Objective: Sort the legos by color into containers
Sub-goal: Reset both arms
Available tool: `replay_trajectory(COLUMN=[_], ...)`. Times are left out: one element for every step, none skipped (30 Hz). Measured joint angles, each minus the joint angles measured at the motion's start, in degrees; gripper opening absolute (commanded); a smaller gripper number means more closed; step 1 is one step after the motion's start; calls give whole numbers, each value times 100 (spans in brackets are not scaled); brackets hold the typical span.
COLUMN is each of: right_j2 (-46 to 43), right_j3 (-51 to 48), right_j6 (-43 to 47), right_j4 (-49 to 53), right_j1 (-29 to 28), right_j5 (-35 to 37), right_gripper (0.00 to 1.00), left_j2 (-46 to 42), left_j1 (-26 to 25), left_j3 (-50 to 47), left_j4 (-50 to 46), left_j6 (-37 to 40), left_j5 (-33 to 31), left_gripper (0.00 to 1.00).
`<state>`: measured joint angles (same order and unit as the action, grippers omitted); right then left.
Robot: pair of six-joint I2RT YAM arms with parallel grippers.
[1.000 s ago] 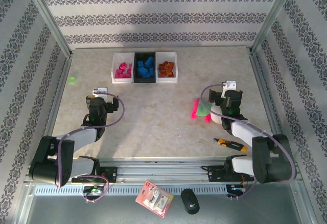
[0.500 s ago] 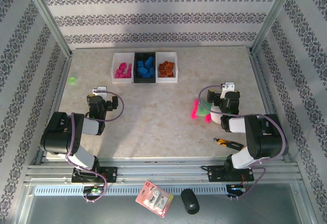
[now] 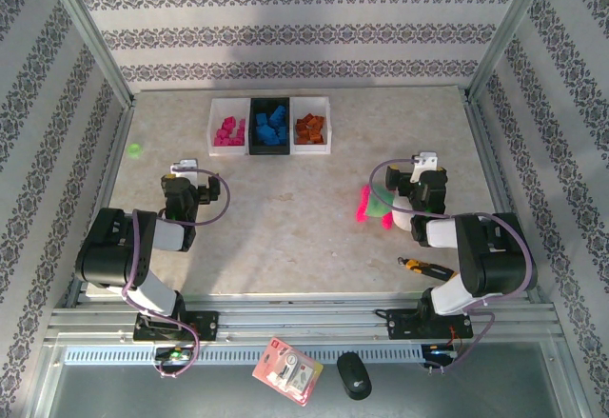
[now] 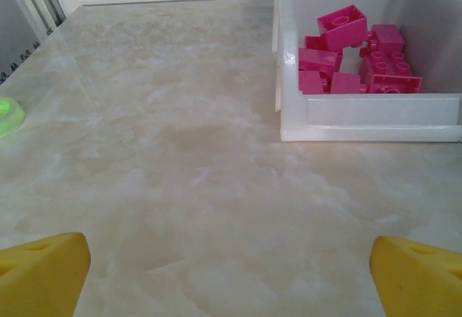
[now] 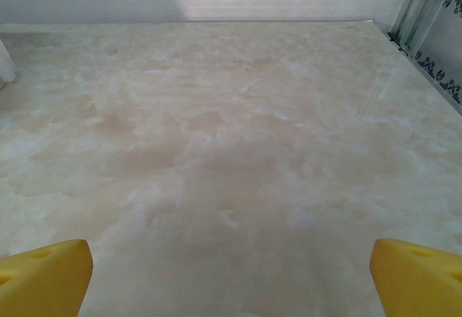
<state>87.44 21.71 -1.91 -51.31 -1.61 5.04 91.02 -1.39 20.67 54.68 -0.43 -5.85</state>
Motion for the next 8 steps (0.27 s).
replay_trajectory(right_j2=[0, 0, 0, 0, 0, 0, 0, 0], right_j3=[0, 0, 0, 0, 0, 0, 0, 0], right_j6=[0, 0, 0, -2, 0, 0, 0, 0], right_j4=[0, 0, 0, 0, 0, 0, 0, 0], right_j1=[0, 0, 0, 0, 0, 0, 0, 0], right_j5=[0, 0, 0, 0, 0, 0, 0, 0], right_gripper=[98, 98, 98, 98, 98, 98, 98, 98], left_j2=[0, 0, 0, 0, 0, 0, 0, 0], left_j1=[0, 0, 0, 0, 0, 0, 0, 0], left_j3=[0, 0, 0, 0, 2, 7, 11, 15], left_j4=[0, 0, 0, 0, -2, -2, -2, -2], left_j6=[0, 0, 0, 0, 0, 0, 0, 0], left_j5=[11, 33, 42, 55, 79, 92, 96, 98], left_gripper=[99, 99, 99, 99, 99, 99, 99, 99])
